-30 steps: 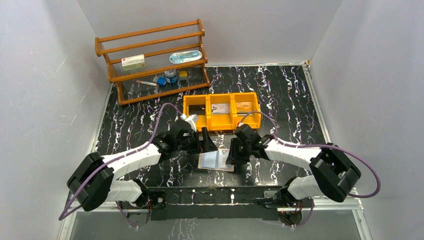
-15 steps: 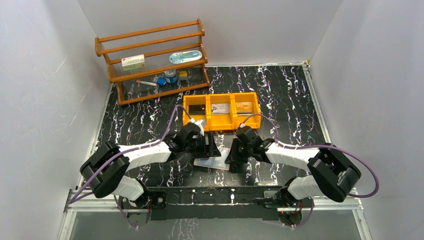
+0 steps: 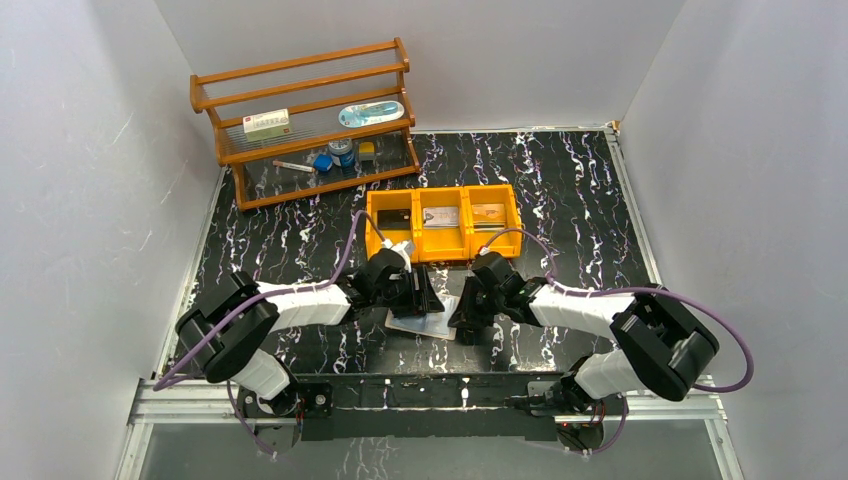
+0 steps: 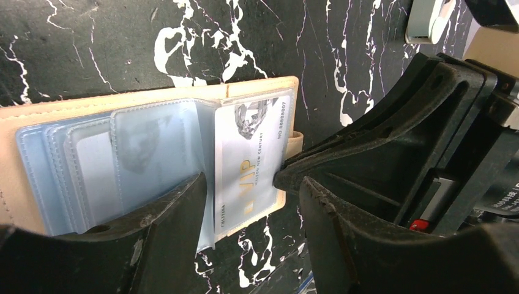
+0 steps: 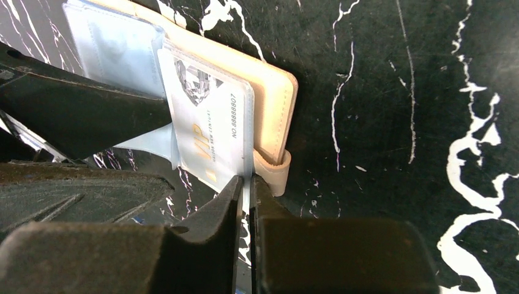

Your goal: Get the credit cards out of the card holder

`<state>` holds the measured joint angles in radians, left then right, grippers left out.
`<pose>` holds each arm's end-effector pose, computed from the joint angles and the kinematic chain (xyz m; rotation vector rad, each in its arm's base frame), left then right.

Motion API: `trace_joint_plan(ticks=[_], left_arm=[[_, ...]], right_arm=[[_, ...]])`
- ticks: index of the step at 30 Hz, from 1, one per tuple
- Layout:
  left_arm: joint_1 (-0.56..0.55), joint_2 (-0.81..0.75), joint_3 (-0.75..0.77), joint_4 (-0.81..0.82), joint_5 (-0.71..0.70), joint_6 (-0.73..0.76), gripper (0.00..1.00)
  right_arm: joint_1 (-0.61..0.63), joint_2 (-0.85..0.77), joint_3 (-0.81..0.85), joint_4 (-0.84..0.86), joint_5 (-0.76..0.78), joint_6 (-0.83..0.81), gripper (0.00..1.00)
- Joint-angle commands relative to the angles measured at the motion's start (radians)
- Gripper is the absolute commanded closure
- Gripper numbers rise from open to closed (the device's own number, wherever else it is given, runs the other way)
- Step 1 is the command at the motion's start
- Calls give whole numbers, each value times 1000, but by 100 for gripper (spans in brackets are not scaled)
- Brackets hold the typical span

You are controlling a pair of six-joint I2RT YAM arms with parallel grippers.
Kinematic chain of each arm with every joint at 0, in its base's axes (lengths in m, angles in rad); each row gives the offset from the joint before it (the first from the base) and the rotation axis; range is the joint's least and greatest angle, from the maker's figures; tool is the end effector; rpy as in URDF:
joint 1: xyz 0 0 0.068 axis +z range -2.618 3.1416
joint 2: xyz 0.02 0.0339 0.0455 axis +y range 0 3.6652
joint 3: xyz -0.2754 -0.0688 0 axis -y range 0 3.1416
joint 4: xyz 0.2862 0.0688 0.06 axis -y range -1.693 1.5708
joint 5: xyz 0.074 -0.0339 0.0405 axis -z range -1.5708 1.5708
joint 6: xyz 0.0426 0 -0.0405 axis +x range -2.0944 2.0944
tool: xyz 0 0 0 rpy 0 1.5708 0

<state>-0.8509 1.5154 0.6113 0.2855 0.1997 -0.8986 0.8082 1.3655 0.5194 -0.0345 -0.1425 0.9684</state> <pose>0.2067 -0.2486 0.1335 0.0678 2.4425 -1.1224 0.1838 0.2012 0.1190 0.1459 2.6774 0.8684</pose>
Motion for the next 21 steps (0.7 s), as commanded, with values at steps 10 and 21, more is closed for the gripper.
trace_joint_plan(ticks=[10,21], left_arm=[[-3,-35,-34,-8,-37,10,49],[-5,-199,55,-159,-108,125,31]], right_arm=[[8,72,-38,-16,45,0,86],[7,66,-30,-30,61,3,89]])
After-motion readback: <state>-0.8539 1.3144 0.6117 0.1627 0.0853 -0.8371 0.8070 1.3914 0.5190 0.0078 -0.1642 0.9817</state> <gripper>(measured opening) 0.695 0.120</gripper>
